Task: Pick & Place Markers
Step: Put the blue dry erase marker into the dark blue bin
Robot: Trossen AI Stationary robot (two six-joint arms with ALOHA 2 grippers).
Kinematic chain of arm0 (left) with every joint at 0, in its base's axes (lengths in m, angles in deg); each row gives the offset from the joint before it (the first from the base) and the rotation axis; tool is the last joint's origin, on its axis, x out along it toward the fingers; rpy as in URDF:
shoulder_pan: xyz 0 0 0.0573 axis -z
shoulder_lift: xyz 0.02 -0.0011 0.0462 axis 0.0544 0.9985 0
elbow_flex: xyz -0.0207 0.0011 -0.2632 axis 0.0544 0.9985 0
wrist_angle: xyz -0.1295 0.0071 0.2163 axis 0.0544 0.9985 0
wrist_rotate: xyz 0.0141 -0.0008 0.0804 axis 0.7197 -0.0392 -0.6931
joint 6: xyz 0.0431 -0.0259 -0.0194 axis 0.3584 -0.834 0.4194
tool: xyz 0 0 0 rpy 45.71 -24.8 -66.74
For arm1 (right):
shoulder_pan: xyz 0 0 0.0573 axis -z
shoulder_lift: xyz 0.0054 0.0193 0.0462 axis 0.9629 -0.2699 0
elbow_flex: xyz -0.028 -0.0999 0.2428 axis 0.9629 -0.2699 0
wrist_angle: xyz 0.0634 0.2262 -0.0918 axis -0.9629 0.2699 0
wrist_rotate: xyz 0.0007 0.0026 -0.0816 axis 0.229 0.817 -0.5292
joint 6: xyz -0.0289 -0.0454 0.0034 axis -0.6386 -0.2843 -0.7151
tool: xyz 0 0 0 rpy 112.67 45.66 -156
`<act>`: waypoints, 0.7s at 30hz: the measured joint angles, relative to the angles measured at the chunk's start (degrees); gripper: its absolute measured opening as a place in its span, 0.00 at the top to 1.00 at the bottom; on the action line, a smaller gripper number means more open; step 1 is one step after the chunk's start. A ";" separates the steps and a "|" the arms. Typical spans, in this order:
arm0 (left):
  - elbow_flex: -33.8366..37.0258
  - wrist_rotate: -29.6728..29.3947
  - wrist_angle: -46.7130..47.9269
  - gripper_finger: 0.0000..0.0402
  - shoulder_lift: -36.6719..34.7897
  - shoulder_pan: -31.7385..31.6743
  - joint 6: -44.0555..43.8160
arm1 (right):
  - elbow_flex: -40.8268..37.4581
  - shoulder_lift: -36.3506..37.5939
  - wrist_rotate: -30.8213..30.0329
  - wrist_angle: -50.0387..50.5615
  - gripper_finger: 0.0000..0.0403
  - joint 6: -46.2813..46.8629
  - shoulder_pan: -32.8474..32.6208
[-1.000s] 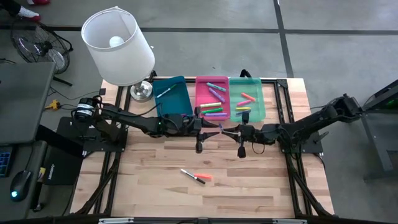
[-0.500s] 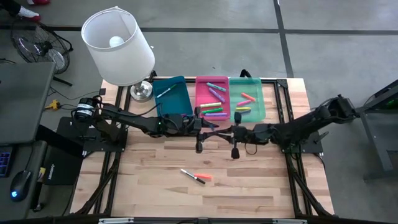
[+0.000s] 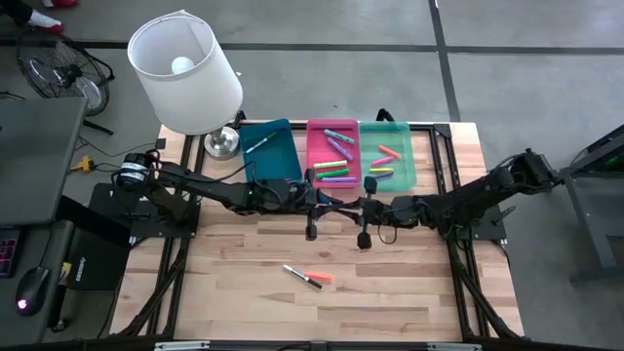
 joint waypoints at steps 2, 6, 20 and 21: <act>0.02 0.00 0.15 0.94 0.00 0.00 -0.04 | 0.02 0.00 -0.15 0.64 0.98 0.01 0.00; 0.02 0.00 0.11 0.94 0.00 -0.01 0.15 | 0.04 0.04 -0.21 1.00 0.98 0.58 0.00; 0.11 -0.24 1.02 0.94 0.00 0.00 0.24 | 0.04 0.11 -0.36 1.91 0.99 0.55 0.00; 0.11 -0.34 1.14 0.94 0.00 0.00 0.24 | 0.04 0.11 -0.43 2.02 0.99 0.55 0.00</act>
